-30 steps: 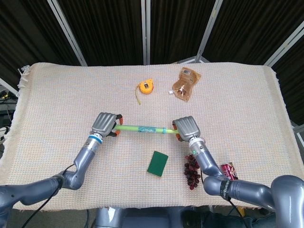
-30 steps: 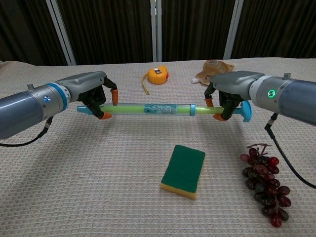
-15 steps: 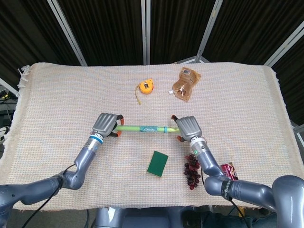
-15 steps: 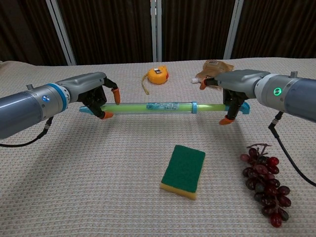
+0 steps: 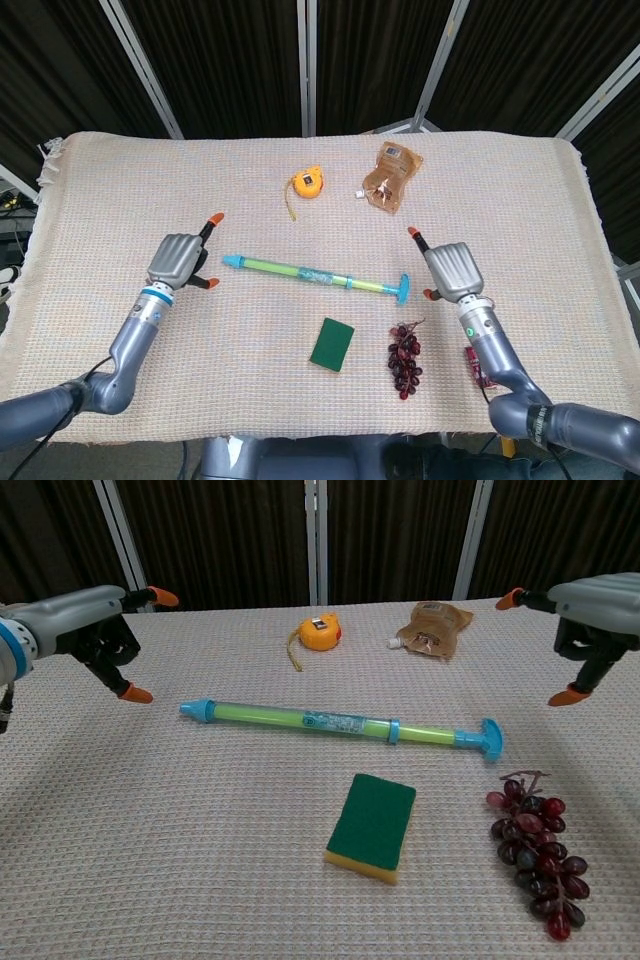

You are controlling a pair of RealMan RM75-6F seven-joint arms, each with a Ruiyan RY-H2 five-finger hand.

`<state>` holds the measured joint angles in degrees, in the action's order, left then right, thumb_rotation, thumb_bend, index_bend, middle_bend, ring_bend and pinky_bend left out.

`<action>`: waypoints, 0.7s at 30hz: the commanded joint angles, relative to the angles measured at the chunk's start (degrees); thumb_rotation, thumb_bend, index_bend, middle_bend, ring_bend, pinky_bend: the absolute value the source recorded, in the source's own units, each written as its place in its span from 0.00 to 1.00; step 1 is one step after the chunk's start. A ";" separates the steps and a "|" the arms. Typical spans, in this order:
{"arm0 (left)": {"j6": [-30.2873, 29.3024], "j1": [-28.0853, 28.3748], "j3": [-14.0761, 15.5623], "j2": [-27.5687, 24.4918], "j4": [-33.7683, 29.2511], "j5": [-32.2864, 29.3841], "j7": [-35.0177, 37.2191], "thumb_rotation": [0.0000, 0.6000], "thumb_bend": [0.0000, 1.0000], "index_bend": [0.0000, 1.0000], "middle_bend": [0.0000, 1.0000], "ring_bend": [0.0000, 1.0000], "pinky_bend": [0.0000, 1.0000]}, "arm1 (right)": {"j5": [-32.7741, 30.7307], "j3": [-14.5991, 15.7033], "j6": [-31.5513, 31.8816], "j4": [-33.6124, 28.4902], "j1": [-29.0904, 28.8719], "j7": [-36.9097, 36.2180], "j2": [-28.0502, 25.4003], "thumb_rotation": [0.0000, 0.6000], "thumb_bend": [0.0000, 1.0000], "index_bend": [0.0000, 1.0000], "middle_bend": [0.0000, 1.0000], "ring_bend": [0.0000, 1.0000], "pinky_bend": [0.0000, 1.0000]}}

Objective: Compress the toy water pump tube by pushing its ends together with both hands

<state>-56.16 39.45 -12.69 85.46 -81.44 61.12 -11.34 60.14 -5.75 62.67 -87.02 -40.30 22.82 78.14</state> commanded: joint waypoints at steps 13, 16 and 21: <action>-27.20 -21.57 12.85 -18.19 -20.73 16.89 -2.08 1.00 0.00 0.00 0.00 0.00 0.00 | 20.46 7.66 19.94 -2.75 17.15 -16.69 -14.39 1.00 0.00 0.00 0.00 0.00 0.00; -31.40 -25.38 15.68 -18.34 -21.35 20.55 -2.51 1.00 0.00 0.00 0.00 0.00 0.00 | 22.68 8.86 22.65 -2.38 20.05 -17.44 -14.80 1.00 0.00 0.00 0.00 0.00 0.00; -35.91 -29.36 17.66 -17.63 -19.02 25.14 -0.44 1.00 0.00 0.00 0.00 0.00 0.00 | 25.34 9.65 26.81 -1.62 24.03 -17.65 -14.67 1.00 0.00 0.00 0.00 0.00 0.00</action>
